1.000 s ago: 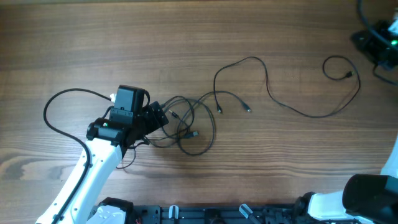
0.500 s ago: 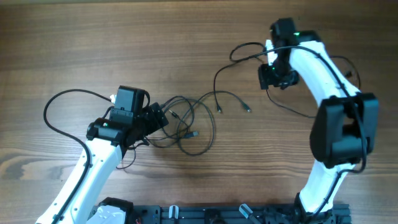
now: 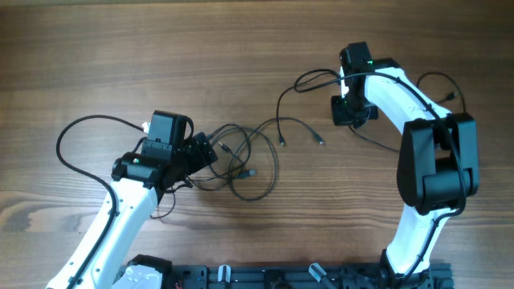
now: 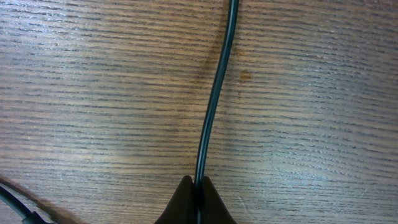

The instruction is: Untangle cables

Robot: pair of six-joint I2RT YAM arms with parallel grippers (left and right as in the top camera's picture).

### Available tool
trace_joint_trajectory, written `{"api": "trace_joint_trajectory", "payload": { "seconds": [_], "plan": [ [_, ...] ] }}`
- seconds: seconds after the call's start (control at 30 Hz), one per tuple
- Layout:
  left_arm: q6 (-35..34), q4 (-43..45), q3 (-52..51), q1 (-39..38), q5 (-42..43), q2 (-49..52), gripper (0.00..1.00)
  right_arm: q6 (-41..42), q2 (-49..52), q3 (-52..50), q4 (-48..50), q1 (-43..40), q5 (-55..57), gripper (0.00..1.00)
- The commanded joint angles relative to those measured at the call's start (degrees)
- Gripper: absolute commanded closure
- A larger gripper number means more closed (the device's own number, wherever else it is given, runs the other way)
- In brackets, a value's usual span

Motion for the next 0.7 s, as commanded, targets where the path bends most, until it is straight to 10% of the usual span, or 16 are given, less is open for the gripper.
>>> {"api": "trace_joint_trajectory", "payload": {
  "seconds": [0.0,0.43,0.67],
  "plan": [
    [-0.11,-0.02,0.42,0.31,0.46,0.26,0.07,2.10,1.16,0.55,0.07,0.07,-0.22,0.96],
    [-0.11,-0.04,0.42,0.31,0.46,0.26,0.07,20.17,-33.29,10.23,-2.25,-22.47,0.04,0.96],
    [-0.11,-0.17,0.42,0.31,0.48,0.26,0.08,21.33,-32.28,10.21,-6.14,-29.86,0.07,0.96]
  ]
}}
